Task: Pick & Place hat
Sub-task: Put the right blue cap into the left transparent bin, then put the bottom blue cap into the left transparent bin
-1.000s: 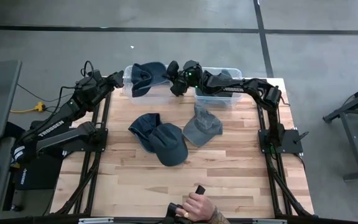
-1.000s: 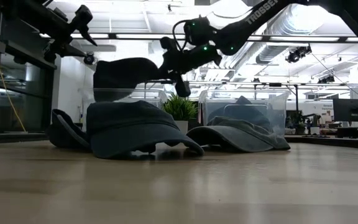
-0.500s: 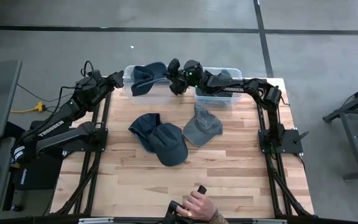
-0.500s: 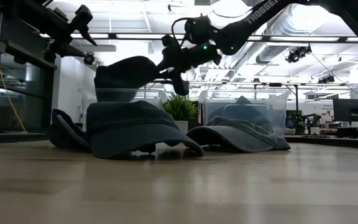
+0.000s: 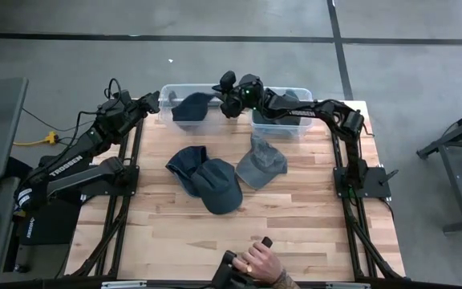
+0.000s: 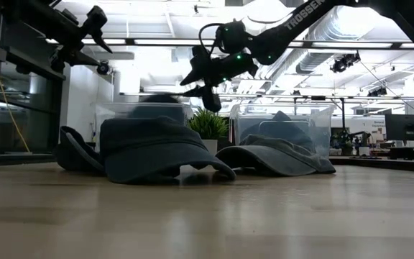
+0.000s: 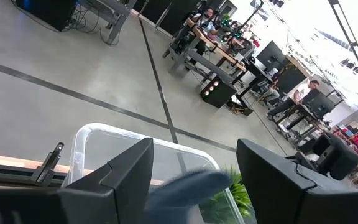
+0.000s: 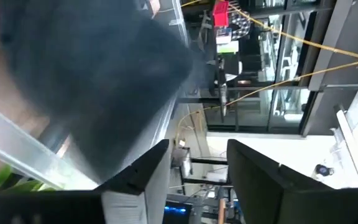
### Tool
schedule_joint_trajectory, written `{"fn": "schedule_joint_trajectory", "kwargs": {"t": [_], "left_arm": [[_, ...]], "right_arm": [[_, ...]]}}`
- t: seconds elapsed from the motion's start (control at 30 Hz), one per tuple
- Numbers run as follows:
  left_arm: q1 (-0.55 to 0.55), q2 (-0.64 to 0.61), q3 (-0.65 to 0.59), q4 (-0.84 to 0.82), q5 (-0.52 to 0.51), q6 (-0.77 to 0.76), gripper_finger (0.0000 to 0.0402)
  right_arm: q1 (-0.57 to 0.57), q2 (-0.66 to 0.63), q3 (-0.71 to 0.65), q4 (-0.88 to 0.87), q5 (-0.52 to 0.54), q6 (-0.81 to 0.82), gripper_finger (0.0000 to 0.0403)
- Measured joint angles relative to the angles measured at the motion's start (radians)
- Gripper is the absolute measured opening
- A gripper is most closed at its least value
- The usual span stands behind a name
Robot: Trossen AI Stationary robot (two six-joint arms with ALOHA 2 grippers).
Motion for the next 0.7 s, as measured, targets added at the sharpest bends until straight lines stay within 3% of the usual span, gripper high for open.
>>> {"fn": "schedule_joint_trajectory", "kwargs": {"t": [0.2, 0.37, 0.7], "left_arm": [[0.000, 0.000, 0.000, 0.000, 0.000, 0.000, 0.0227], [0.000, 0.000, 0.000, -0.002, 0.006, 0.000, 0.0227], [0.000, 0.000, 0.000, -0.019, 0.118, 0.108, 0.0227]], "right_arm": [[-0.001, 0.000, 0.000, -0.037, 0.000, 0.020, 0.0178], [0.014, 0.000, 0.000, -0.008, 0.058, 0.019, 0.0176], [0.083, 0.000, 0.000, 0.012, 0.192, 0.009, 0.0175]]}}
